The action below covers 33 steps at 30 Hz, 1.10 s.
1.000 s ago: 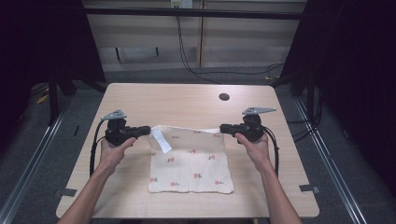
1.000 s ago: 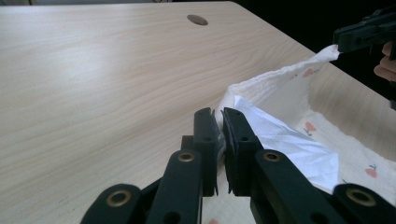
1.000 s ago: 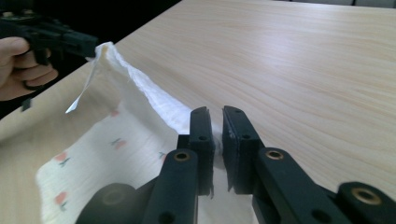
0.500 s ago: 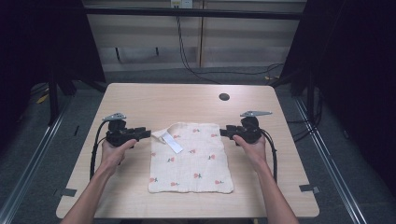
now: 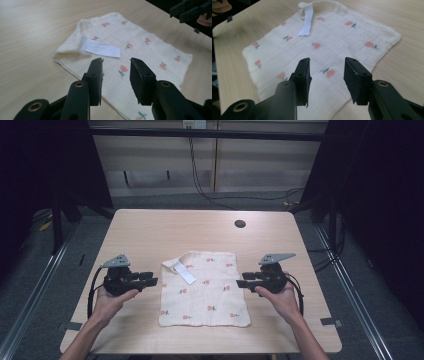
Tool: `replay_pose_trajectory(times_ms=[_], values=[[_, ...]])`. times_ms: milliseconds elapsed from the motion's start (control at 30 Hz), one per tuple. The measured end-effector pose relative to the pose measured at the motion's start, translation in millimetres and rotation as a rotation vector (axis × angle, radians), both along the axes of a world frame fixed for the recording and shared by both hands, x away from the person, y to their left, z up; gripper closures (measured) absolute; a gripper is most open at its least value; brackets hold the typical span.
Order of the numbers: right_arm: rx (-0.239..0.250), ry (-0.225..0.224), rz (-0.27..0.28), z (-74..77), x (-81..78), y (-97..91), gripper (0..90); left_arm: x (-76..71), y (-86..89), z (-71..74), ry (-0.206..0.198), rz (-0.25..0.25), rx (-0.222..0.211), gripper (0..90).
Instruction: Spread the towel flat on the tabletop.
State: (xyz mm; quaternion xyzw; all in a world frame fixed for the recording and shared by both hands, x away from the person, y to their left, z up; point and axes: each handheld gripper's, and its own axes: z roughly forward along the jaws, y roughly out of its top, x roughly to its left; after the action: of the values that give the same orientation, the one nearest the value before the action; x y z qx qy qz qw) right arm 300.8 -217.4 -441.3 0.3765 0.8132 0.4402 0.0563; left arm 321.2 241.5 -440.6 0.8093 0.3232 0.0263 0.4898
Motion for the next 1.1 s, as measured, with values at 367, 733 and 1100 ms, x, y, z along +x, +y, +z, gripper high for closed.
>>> replay_pose_trajectory(times_ms=[367,733,1100], values=[[-0.094,0.043,0.099,-35.3,-55.2,7.6,61.5,-37.9,-6.7,-33.4,0.067,-0.104,0.072,65.7],[-0.223,-0.004,0.146,-52.7,-66.0,14.7,56.5,-46.8,-31.8,-50.6,0.081,-0.191,0.148,58.3],[-0.197,0.054,0.125,-52.2,-72.3,3.3,87.1,-54.4,-40.4,-57.1,0.058,-0.264,0.194,56.1]])
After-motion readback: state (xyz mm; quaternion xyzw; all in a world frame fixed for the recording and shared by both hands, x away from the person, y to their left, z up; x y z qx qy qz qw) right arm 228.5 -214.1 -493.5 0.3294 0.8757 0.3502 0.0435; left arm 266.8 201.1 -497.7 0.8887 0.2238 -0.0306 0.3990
